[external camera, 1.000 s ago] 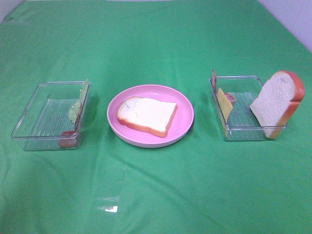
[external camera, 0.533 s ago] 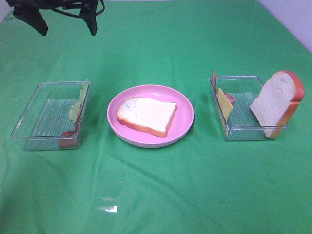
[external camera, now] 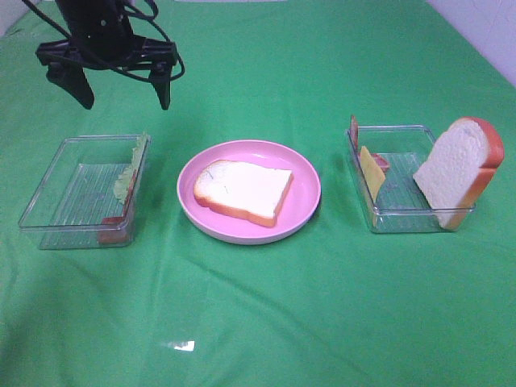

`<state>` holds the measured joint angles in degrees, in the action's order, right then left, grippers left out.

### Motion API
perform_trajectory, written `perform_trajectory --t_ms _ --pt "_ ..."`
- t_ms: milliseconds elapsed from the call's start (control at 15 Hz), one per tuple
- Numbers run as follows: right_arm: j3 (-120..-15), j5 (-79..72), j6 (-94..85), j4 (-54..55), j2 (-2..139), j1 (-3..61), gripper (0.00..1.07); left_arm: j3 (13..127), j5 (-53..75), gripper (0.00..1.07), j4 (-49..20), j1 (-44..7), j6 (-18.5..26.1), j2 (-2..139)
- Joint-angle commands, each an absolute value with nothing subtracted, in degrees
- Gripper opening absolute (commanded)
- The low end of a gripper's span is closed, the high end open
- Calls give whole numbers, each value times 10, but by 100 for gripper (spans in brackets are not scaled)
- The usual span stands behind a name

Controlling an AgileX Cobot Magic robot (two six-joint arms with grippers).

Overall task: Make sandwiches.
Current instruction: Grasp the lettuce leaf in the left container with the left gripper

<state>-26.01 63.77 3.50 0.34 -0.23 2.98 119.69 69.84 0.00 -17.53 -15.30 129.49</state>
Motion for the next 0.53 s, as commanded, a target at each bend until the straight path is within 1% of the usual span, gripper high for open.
perform_trajectory --t_ms 67,200,400,533 --pt "-258 631 30 3 -17 28 94 1193 740 102 0 -177 -167 1338" --pt "-258 631 30 3 -17 28 94 1193 732 101 -7 -177 -168 1357" --pt "-258 631 30 3 -17 28 94 1193 732 100 -23 -177 -181 1368" --pt "-258 631 30 3 -17 28 94 1193 736 95 -37 -177 -187 1367"
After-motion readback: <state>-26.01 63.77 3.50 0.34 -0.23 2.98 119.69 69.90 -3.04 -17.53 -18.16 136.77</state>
